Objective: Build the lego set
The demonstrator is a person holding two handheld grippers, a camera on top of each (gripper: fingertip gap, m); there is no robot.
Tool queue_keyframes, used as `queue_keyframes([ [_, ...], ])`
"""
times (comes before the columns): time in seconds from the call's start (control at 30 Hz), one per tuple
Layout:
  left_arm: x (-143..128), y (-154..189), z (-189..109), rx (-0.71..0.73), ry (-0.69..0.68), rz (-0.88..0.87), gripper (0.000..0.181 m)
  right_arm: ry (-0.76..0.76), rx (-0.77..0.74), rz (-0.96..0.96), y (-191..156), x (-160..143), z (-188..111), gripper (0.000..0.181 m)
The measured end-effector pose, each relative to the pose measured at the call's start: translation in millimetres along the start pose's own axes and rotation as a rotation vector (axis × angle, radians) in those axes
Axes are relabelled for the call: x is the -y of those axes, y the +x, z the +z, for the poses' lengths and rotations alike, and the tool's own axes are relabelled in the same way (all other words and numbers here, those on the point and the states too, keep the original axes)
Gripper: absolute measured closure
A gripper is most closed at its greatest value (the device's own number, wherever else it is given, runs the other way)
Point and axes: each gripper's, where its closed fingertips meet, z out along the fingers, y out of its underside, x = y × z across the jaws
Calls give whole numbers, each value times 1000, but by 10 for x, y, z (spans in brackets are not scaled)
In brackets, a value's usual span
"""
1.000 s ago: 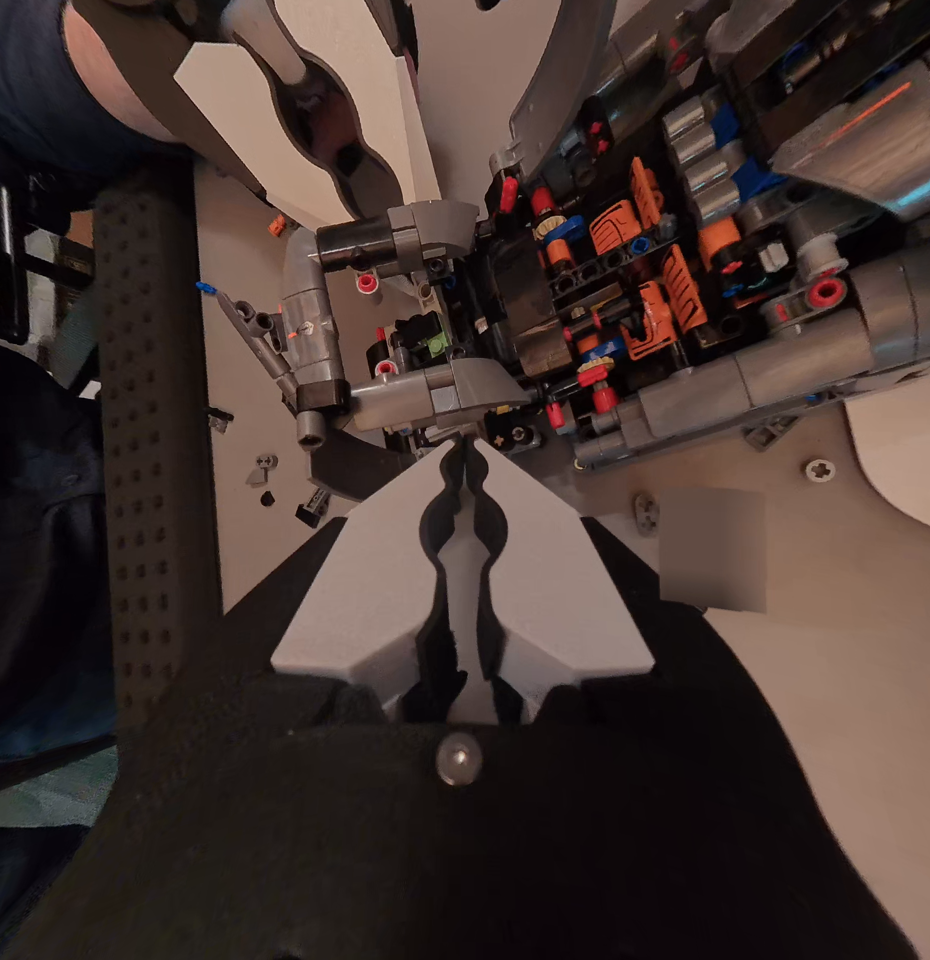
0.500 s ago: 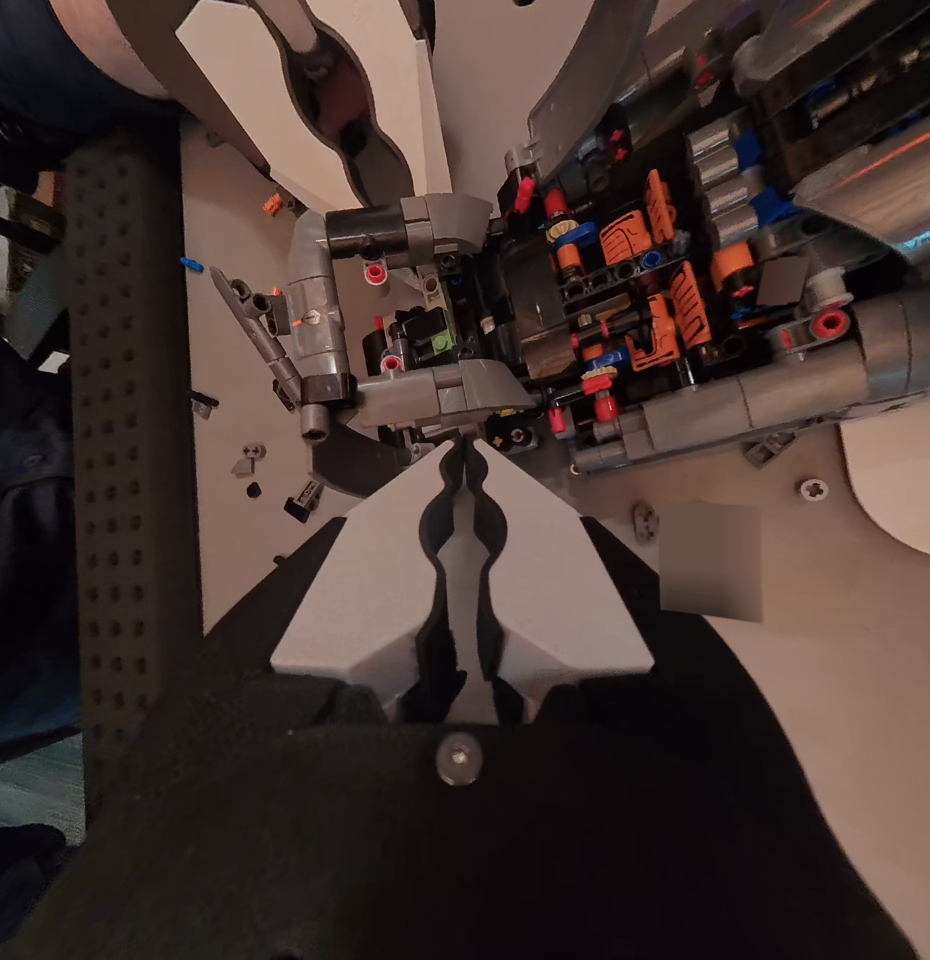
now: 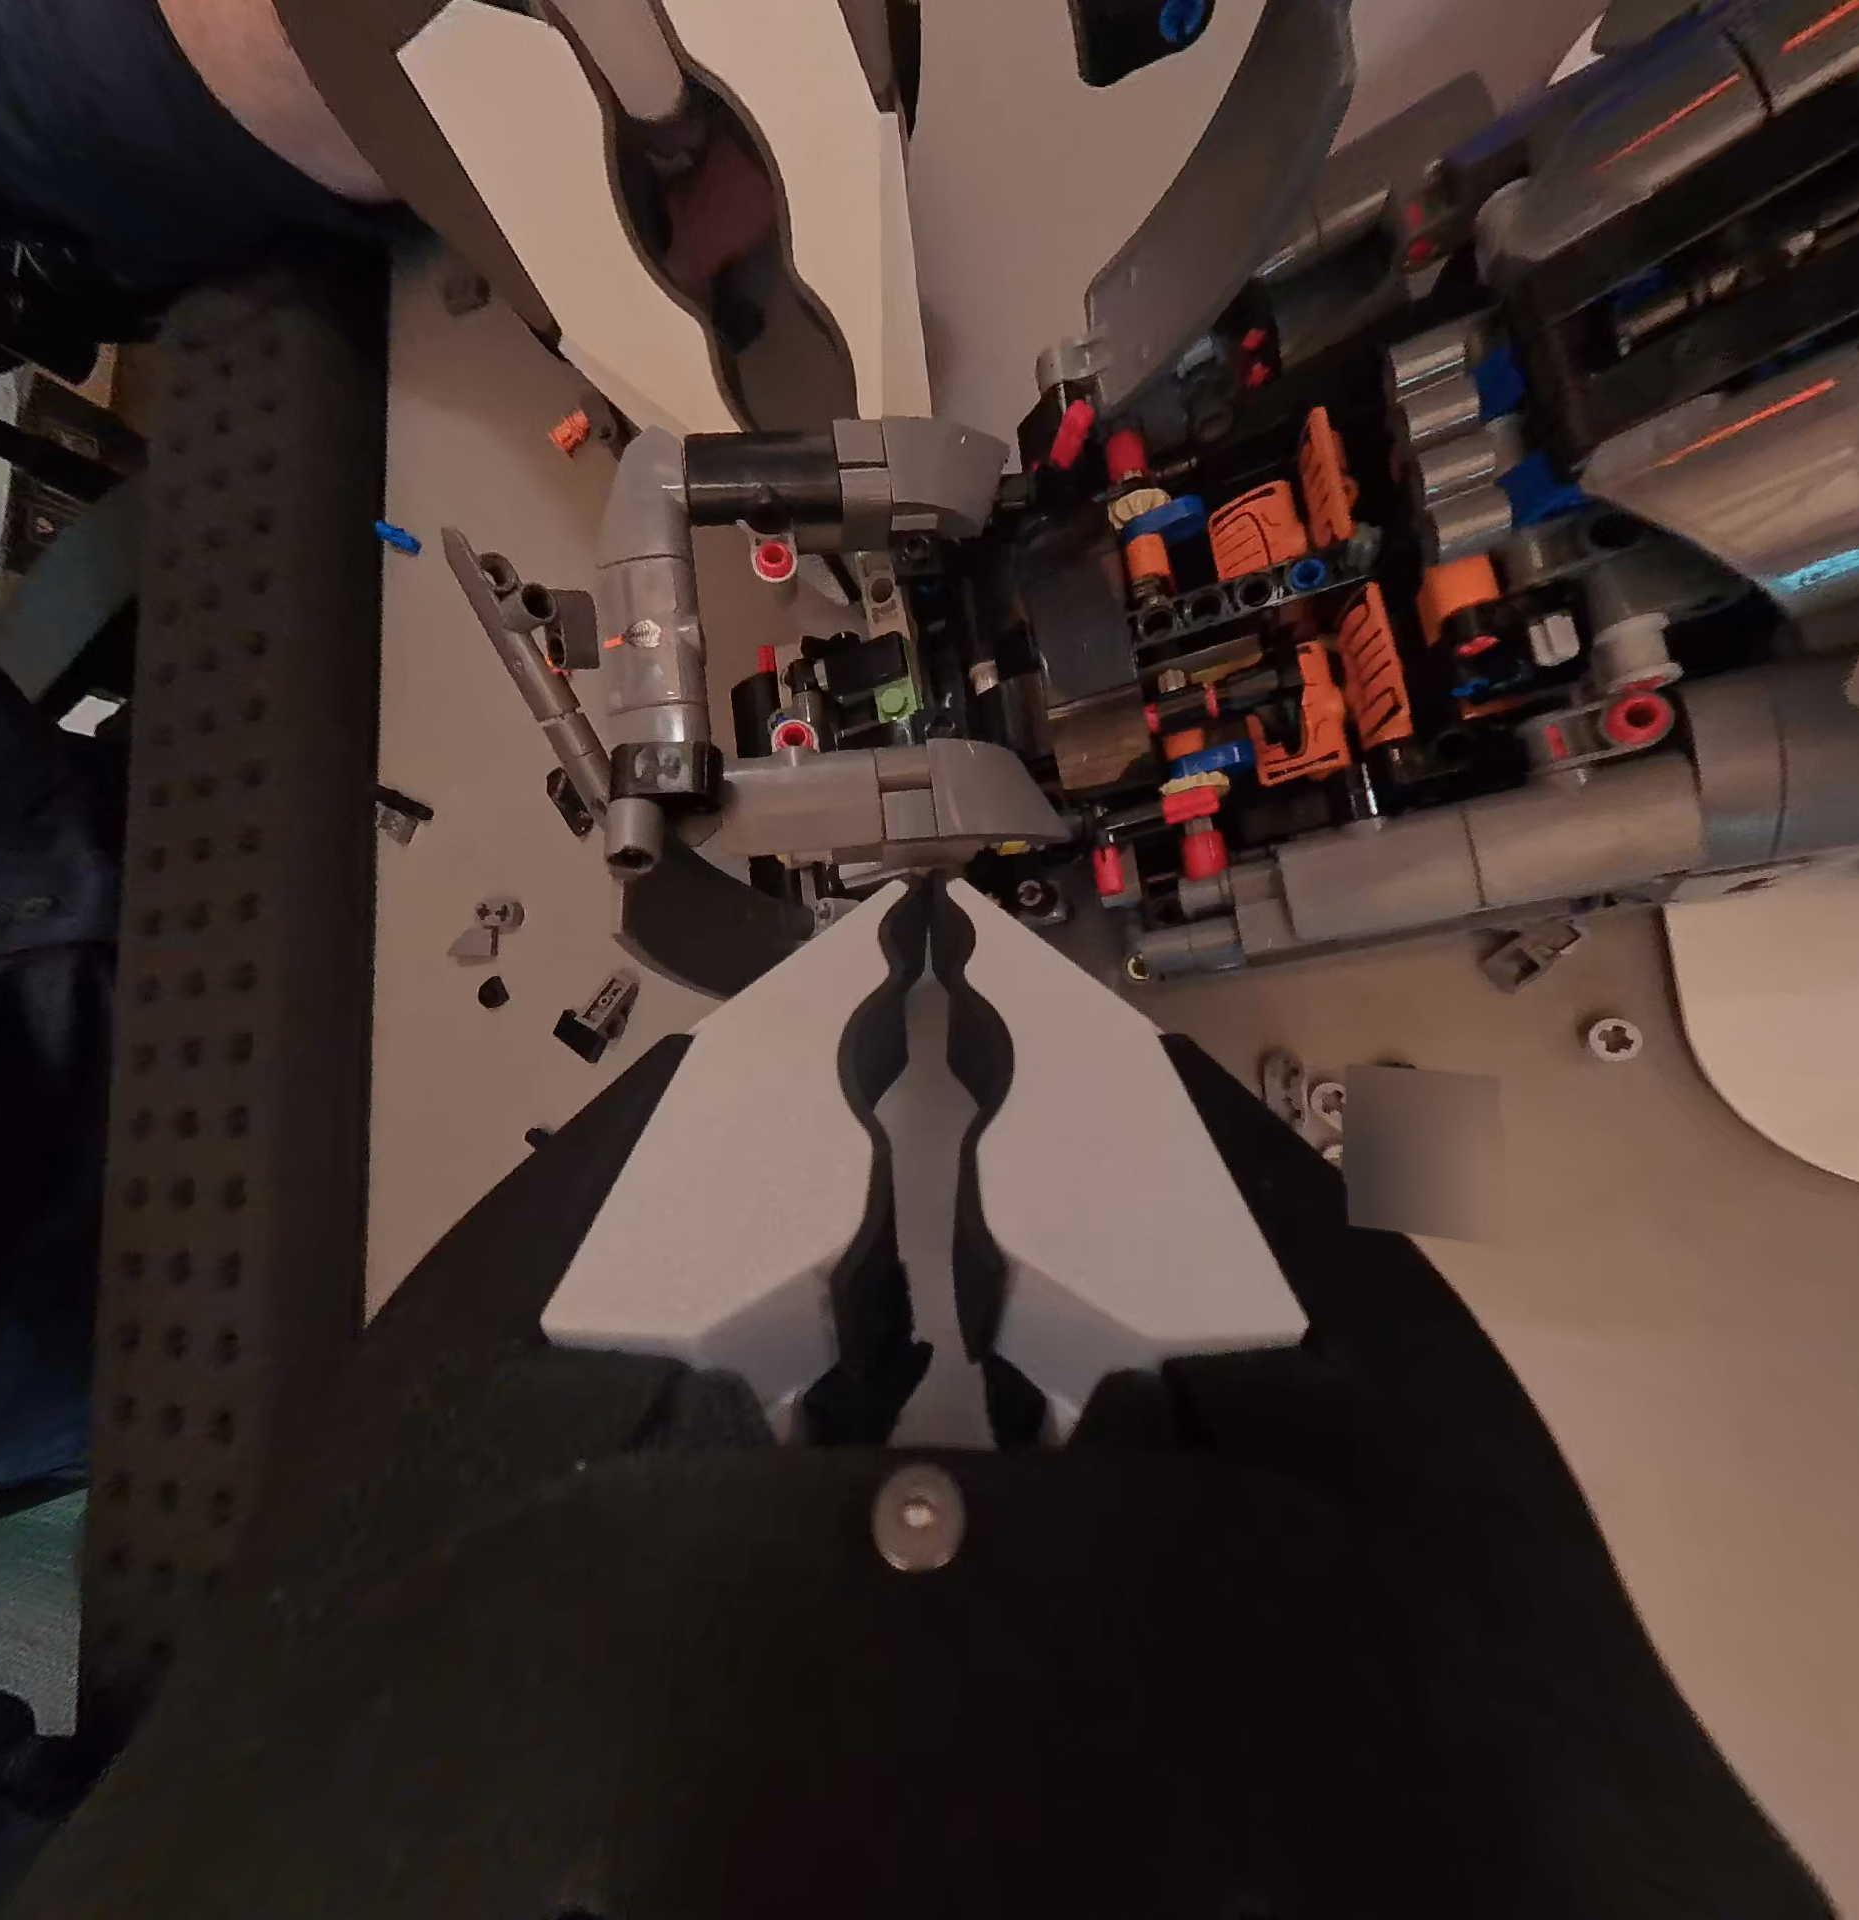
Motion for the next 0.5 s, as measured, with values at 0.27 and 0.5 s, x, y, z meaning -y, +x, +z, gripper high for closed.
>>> queue_keyframes([
  [0.27,-24,-63,-92,19,-18,9,170,-5,1,11,-15,4,16,181],
  [0.5,-193,-181,-143,28,-83,-26,169,0,15,24,-12,-1,12,181],
])
